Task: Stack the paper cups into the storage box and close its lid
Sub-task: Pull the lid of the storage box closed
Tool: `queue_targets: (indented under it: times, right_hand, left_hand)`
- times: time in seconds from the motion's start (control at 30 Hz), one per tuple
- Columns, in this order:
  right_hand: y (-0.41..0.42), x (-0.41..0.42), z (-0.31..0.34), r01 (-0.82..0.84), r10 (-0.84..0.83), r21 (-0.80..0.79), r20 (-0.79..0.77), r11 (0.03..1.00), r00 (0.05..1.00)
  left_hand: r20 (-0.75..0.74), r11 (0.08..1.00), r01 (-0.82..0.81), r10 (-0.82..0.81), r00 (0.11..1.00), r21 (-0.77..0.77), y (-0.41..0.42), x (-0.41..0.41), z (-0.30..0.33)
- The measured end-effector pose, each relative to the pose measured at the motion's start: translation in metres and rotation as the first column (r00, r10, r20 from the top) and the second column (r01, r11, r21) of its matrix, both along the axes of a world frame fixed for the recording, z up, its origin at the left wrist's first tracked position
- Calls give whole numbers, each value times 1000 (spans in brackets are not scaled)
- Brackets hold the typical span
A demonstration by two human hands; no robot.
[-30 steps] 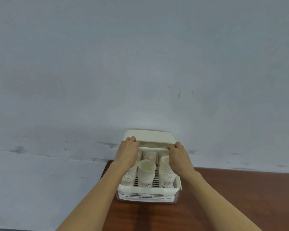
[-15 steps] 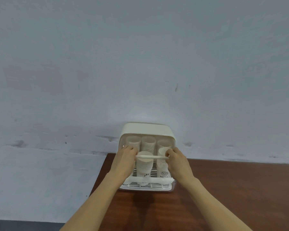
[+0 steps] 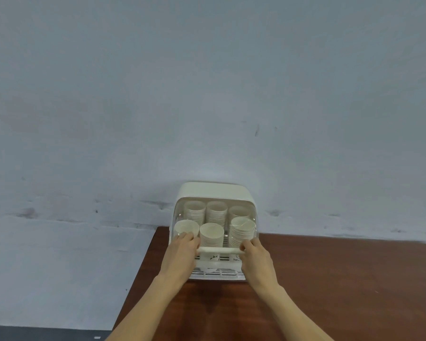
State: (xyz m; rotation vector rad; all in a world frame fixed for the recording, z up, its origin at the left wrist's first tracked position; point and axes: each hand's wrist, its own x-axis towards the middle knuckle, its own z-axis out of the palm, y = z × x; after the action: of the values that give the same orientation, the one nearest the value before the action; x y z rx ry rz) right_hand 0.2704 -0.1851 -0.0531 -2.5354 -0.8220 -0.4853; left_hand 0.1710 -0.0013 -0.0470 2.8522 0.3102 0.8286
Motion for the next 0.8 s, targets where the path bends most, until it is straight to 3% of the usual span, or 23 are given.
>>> queue_targets:
  times: [0.47, 0.8]
  right_hand:
    - [1, -9, -18, 21, -20, 45, -35, 999, 999]
    - [-10, -34, -4, -16, 8, -132, -60, 991, 998]
  left_hand:
    - [-27, 999, -38, 37, 999, -17, -5, -7, -17]
    - [-180, 993, -110, 99, 979, -52, -22, -28, -2]
